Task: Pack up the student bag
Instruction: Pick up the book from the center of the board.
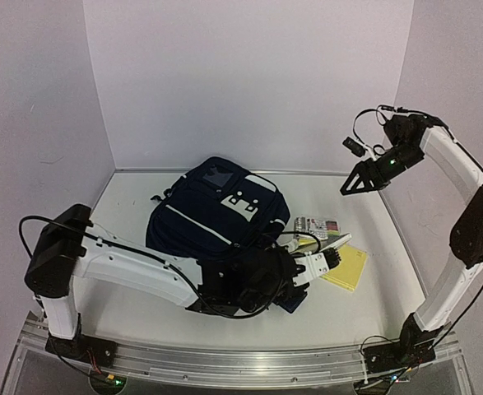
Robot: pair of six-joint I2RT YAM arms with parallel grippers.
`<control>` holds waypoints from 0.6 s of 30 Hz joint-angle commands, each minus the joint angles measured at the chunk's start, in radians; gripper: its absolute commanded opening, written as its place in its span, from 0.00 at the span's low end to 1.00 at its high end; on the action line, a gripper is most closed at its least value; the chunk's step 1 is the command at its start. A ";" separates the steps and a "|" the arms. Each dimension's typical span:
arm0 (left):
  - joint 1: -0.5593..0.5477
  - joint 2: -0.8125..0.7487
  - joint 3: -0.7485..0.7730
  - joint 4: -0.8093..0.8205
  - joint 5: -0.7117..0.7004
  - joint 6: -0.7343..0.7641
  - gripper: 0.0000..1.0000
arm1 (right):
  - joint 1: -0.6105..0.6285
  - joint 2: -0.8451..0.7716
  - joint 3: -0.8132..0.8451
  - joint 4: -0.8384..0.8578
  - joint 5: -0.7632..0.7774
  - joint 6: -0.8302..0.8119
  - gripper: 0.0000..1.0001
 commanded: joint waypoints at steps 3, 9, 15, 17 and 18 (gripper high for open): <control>0.129 -0.261 -0.069 0.068 0.099 -0.340 0.00 | -0.003 0.017 0.065 0.025 -0.100 0.069 0.89; 0.216 -0.394 -0.174 0.133 0.232 -0.499 0.00 | 0.000 -0.029 0.001 0.099 -0.195 0.068 0.89; 0.260 -0.517 -0.237 0.173 0.446 -0.575 0.00 | 0.029 -0.105 -0.089 0.135 -0.282 -0.051 0.91; 0.273 -0.550 -0.242 0.167 0.507 -0.595 0.00 | 0.050 -0.126 -0.112 0.152 -0.291 -0.102 0.91; 0.280 -0.568 -0.243 0.165 0.535 -0.607 0.00 | 0.060 -0.135 -0.122 0.155 -0.296 -0.131 0.91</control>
